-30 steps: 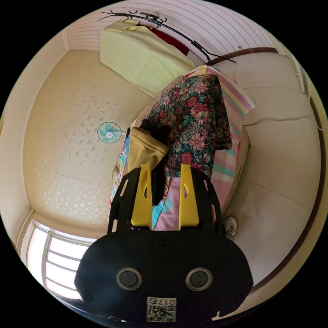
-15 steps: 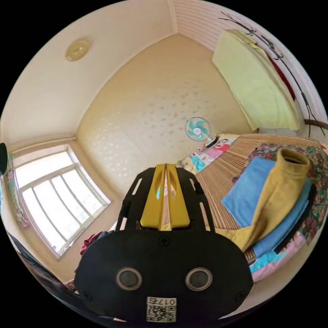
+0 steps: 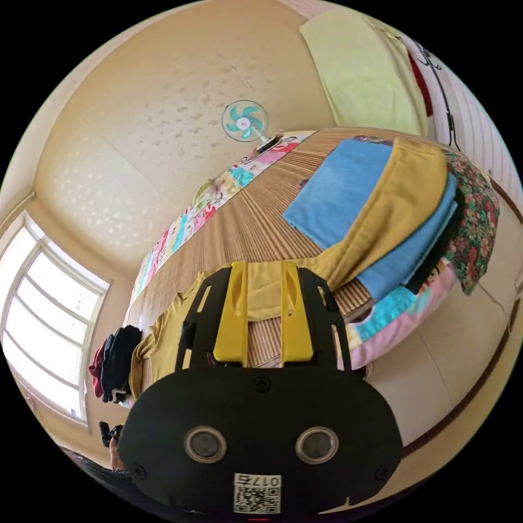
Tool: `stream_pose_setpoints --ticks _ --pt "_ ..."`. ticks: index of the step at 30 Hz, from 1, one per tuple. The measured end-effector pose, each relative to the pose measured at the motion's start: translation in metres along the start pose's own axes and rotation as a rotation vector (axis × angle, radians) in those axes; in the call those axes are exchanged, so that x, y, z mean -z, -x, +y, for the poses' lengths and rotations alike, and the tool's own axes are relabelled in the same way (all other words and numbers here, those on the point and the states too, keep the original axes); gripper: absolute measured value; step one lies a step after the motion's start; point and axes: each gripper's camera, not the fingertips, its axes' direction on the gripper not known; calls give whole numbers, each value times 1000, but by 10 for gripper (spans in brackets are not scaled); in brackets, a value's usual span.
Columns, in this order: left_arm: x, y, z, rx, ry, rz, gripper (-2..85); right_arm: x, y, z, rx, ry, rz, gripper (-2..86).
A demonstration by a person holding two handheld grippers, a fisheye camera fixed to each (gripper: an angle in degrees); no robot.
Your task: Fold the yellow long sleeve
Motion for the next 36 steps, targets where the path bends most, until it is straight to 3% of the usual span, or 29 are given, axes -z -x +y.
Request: stream_pose_setpoints --ticks 6,11,14,16,19,21,24,26,28,32,36 --pt "-32 -44 -39 -70 13 69 64 6 -26 -107 -35 -41 258 126" --pt "-65 -83 -43 -123 26 159 64 -84 -71 -138 -212 168 483 87" --pt "-61 -86 -30 -118 8 166 64 -62 -54 -125 -286 19 378 48" --pt "-56 -83 -23 -111 -3 132 64 -34 20 -103 -98 -193 155 39" --pt "-54 -73 -21 -71 5 49 64 -36 147 -64 249 -252 -126 34" --pt "-57 -71 -26 -73 -9 42 66 -64 217 -34 346 -152 -321 33" --pt "-65 -73 -29 -75 -39 21 67 -154 313 47 430 147 -547 37" --pt "-68 -70 -27 -63 -63 26 72 -228 355 121 519 395 -543 43" --pt "-65 -64 -20 -35 -107 21 84 -310 368 223 581 746 -407 56" --pt "-35 -52 -3 -56 -209 -178 98 -288 336 279 578 653 -412 56" --pt "-48 -55 -25 -212 -137 -487 114 -262 314 288 566 731 -373 80"
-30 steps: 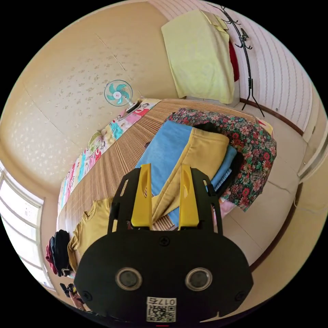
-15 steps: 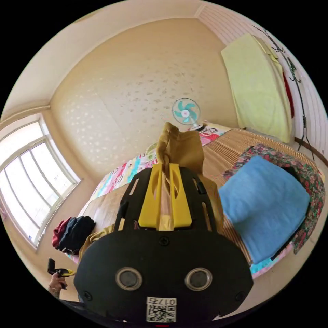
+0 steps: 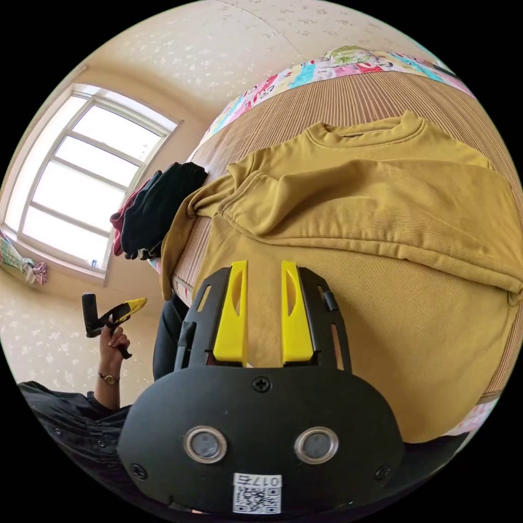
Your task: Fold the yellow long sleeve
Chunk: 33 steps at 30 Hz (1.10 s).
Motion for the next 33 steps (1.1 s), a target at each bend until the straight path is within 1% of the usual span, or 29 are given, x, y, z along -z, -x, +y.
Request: stream_pose_setpoints --ticks 2,4,5,6,7,8,9,10,11,12,14,15,16,17,18,19,20,22,23,24,25,26,27,28,29,30,31,32,33 --pt "-23 -3 -15 -77 36 -89 113 8 0 14 11 15 10 81" --pt "-56 -5 -31 -133 131 -125 91 20 0 33 13 19 54 85" --pt "-77 -3 -38 -132 225 -131 58 23 -1 38 14 21 62 86" --pt "-86 -1 -43 -119 291 -89 14 29 0 47 18 22 75 90" --pt "-85 -2 -44 -122 303 -29 10 35 3 56 34 21 78 95" --pt "-72 -6 -46 -151 282 149 3 39 6 60 49 17 78 98" --pt "-49 -12 -46 -174 223 344 0 47 15 69 90 1 78 105" --pt "-35 -15 -47 -180 185 435 -2 55 28 77 147 -16 74 114" --pt "-6 -22 -49 -195 115 572 -4 58 36 80 182 -24 67 121" --pt "21 -33 -52 -224 51 667 -6 65 53 86 253 -39 42 135" --pt "53 -55 -58 -276 -33 758 -7 73 86 92 379 -69 -40 158" --pt "68 -73 -63 -312 -65 777 -7 77 111 93 463 -92 -115 169" --pt "73 -83 -66 -332 -71 774 -6 79 135 90 534 -113 -189 177" --pt "79 -106 -70 -384 -74 766 -5 81 147 88 564 -126 -211 179" --pt "79 -127 -72 -434 -72 758 -3 85 169 81 602 -178 -210 178" --pt "78 -137 -74 -454 -68 754 -2 92 184 72 607 -252 -185 171" --pt "73 -154 -76 -478 -57 748 3 96 189 66 611 -283 -186 155" --pt "65 -168 -80 -456 -57 744 16 126 192 44 638 -386 -254 82" --pt "64 -169 -80 -436 -92 760 36 138 185 38 615 -428 -264 62" --pt "66 -169 -77 -444 -137 795 65 162 166 29 528 -502 -234 55" --pt "66 -168 -75 -443 -155 803 71 188 138 24 431 -590 -157 51" --pt "61 -166 -69 -433 -177 786 83 200 121 23 388 -635 -108 50" --pt "49 -165 -63 -419 -168 739 80 221 84 23 312 -700 -6 51" --pt "40 -165 -60 -410 -148 710 79 237 41 22 229 -704 84 54" --pt "14 -164 -55 -381 -88 653 82 241 18 20 183 -682 122 58" --pt "-17 -163 -50 -354 -16 612 89 245 -30 20 77 -613 199 67" --pt "-32 -163 -47 -345 16 596 93 240 -76 24 -42 -532 290 78" --pt "-66 -162 -41 -326 78 558 98 237 -98 28 -109 -486 343 83" --pt "-99 -161 -34 -298 131 512 98 230 -135 40 -236 -400 437 97"
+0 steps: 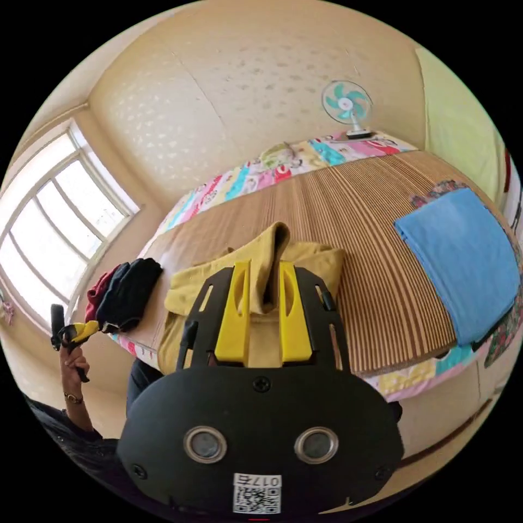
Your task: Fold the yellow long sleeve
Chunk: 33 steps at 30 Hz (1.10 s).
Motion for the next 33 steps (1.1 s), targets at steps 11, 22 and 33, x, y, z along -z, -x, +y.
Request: stream_pose_setpoints --ticks 11,22,33 --pt "-183 94 -39 63 205 -463 -4 -102 15 46 279 281 204 37" --pt "-164 135 -236 7 -106 -377 -3 -155 28 -220 193 139 100 24" --pt "-153 193 -53 130 66 -267 92 -109 -87 -84 68 165 5 105"
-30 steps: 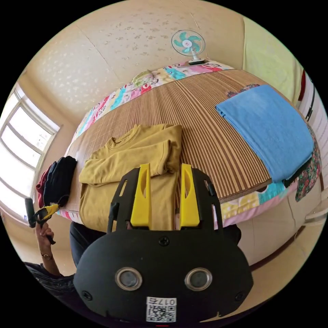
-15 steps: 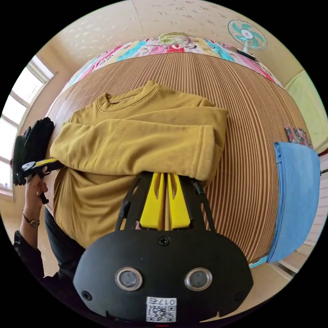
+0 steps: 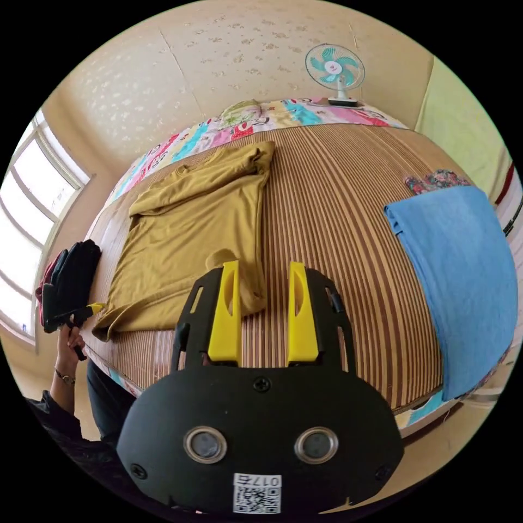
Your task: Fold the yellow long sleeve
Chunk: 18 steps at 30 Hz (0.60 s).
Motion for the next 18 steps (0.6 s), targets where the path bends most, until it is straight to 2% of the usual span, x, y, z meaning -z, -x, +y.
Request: stream_pose_setpoints --ticks 2,3,5,8,10,15,18 --pt "0 9 23 53 3 29 65 -7 -9 22 47 58 -201 77" --pt "3 13 34 64 22 69 57 3 -10 41 96 6 -301 64" --pt "15 21 53 87 11 98 52 25 -13 68 155 -43 -373 44" --pt "41 36 81 132 -31 76 51 49 -34 107 75 36 -252 25" --pt "54 42 91 162 -41 68 53 62 -47 130 -61 59 -34 28" --pt "73 46 82 169 -85 88 96 93 -9 115 81 -126 -149 102" --pt "52 49 62 185 -12 158 91 74 26 75 184 -98 -163 127"
